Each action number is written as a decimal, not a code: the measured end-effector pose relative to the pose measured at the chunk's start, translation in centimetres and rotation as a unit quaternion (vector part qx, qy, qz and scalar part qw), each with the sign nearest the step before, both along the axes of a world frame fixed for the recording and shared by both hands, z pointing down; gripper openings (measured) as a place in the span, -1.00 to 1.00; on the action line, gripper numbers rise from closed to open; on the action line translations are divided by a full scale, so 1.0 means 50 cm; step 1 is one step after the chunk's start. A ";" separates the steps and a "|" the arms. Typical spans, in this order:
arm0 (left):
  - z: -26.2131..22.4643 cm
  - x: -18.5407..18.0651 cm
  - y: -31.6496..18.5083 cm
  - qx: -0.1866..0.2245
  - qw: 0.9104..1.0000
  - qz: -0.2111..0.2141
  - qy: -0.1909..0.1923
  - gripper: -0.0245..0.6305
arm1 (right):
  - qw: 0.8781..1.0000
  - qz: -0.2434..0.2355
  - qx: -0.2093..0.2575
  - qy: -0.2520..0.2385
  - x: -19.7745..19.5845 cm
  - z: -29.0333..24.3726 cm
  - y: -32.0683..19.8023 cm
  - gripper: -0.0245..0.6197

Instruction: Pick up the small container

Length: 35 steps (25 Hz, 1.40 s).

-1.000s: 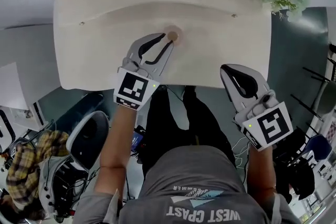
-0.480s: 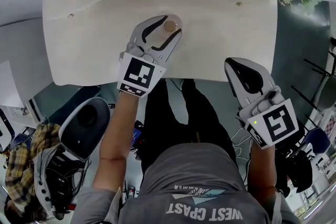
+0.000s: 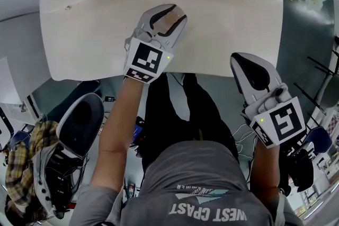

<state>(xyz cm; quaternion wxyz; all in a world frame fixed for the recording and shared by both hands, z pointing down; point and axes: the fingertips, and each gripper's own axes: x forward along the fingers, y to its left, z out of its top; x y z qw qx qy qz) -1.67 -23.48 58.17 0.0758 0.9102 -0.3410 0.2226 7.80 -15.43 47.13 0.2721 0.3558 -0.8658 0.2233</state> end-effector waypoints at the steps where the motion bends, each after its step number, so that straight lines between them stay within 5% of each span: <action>1: -0.002 0.002 0.000 0.004 1.000 -0.001 0.003 -0.52 | 1.000 0.000 0.000 0.000 0.001 -0.001 0.001 -0.92; 14: -0.067 -0.005 0.028 0.013 1.000 0.001 -0.007 -0.57 | 0.999 0.002 0.031 -0.004 0.000 -0.062 0.005 -0.92; 35: -0.412 -0.089 0.154 0.081 0.996 0.001 -0.046 -0.56 | 0.990 -0.018 0.135 -0.032 -0.019 -0.290 0.029 -0.92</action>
